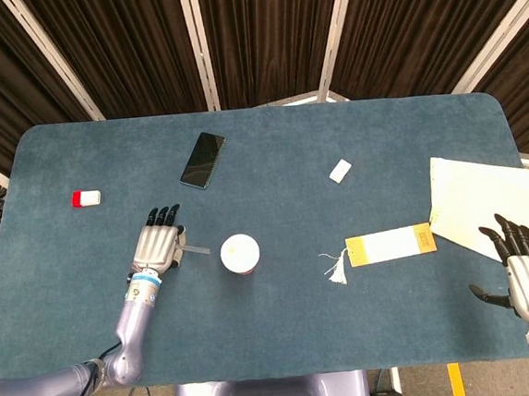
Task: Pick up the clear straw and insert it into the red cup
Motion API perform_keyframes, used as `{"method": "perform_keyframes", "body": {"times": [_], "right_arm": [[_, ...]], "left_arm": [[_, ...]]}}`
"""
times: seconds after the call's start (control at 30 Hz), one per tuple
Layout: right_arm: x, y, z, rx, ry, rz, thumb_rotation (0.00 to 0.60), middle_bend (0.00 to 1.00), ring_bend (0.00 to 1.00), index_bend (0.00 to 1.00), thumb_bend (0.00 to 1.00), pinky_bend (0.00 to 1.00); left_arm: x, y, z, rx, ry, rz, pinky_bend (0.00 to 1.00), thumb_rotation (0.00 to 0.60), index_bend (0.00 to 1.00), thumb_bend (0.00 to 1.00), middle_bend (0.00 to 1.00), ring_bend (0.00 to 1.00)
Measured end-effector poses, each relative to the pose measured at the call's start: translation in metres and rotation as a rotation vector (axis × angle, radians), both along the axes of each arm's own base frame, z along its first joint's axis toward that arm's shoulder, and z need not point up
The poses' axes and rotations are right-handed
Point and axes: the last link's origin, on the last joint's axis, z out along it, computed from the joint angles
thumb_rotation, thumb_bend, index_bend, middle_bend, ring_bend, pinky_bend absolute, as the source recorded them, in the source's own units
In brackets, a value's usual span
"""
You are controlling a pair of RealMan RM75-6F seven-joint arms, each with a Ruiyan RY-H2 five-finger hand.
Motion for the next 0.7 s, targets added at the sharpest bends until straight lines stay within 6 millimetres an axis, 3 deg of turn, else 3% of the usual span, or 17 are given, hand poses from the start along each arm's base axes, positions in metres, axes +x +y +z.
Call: {"method": "perform_keyframes", "body": {"times": [0.4, 0.7], "right_arm": [[0.001, 0.0, -0.001, -0.001, 0.017, 0.0, 0.6, 0.0, 0.0, 0.13, 0.14, 0.0], [0.0, 0.001, -0.001, -0.004, 0.023, -0.001, 0.6, 0.0, 0.0, 0.14, 0.14, 0.0]], "left_arm": [[0.024, -0.009, 0.055, 0.046, -0.303, 0.051, 0.0, 0.6, 0.53, 0.45, 0.0, 0.0], [0.058, -0.018, 0.088, 0.0, -0.712, 0.154, 0.0, 0.6, 0.53, 0.45, 0.0, 0.0]]}}
